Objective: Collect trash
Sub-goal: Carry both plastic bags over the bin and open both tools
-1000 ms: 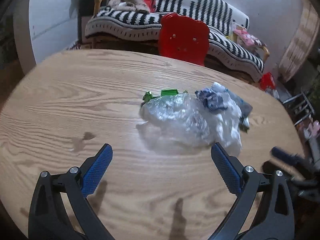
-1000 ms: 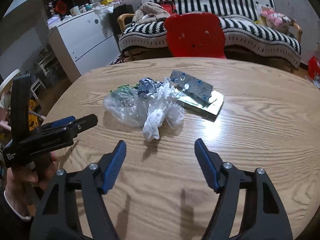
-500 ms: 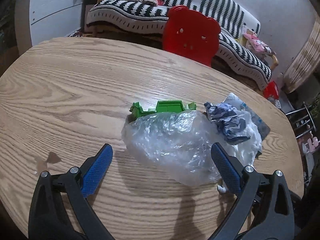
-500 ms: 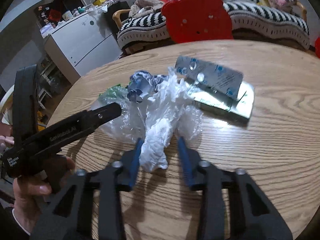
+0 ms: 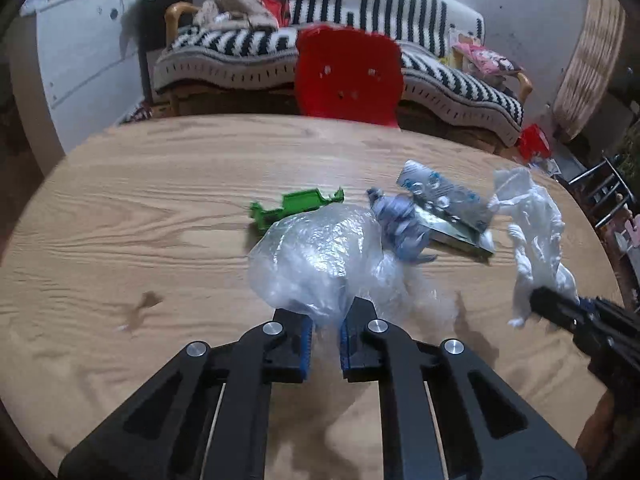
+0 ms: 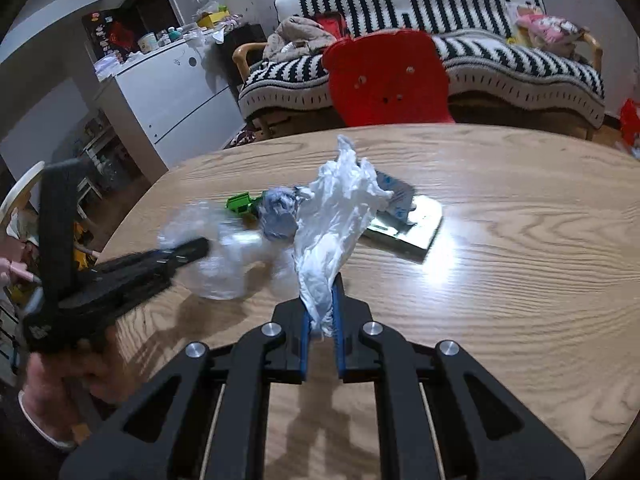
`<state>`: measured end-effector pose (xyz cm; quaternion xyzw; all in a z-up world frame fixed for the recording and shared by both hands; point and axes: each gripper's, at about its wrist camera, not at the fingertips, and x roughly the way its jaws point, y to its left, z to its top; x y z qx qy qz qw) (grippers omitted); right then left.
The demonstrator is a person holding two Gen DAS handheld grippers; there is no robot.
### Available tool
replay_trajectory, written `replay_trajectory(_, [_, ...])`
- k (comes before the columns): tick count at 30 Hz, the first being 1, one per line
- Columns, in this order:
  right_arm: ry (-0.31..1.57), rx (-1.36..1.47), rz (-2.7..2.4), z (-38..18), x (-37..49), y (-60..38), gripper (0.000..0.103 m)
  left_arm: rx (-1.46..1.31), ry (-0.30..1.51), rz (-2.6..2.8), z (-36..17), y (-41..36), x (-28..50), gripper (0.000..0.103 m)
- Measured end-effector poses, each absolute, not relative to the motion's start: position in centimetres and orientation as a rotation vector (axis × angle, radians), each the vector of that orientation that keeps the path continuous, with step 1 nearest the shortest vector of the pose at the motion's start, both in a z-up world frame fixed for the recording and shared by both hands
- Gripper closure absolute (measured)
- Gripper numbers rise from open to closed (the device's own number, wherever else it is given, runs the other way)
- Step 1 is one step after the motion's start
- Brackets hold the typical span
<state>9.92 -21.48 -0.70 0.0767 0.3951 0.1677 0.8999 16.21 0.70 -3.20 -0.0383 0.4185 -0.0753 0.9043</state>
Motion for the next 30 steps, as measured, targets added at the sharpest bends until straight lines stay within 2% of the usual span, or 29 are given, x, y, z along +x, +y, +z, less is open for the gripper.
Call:
replay_trajectory(7, [0.783, 0.066, 0.326, 1.9, 3.7, -24.0, 0.093, -0.048, 0.812, -0.167, 0.4, 0.4, 10.4, 0.094])
replay_trajectory(13, [0.77, 0.012, 0.268, 2.8, -1.2, -28.4, 0.093, 0.02, 0.796, -0.243, 1.3, -4.7, 7.0, 0.094])
replay_trajectory(21, [0.752, 0.012, 0.108, 3.1, -8.4, -39.4, 0.093, 0.144, 0.769, -0.482, 1.2, -17.5, 1.9, 0.094])
replay_trajectory(30, [0.785, 0.104, -0.119, 0.2, -17.4, -53.2, 0.093, 0.252, 0.777, -0.83, -1.6, -33.6, -6.2, 0.094])
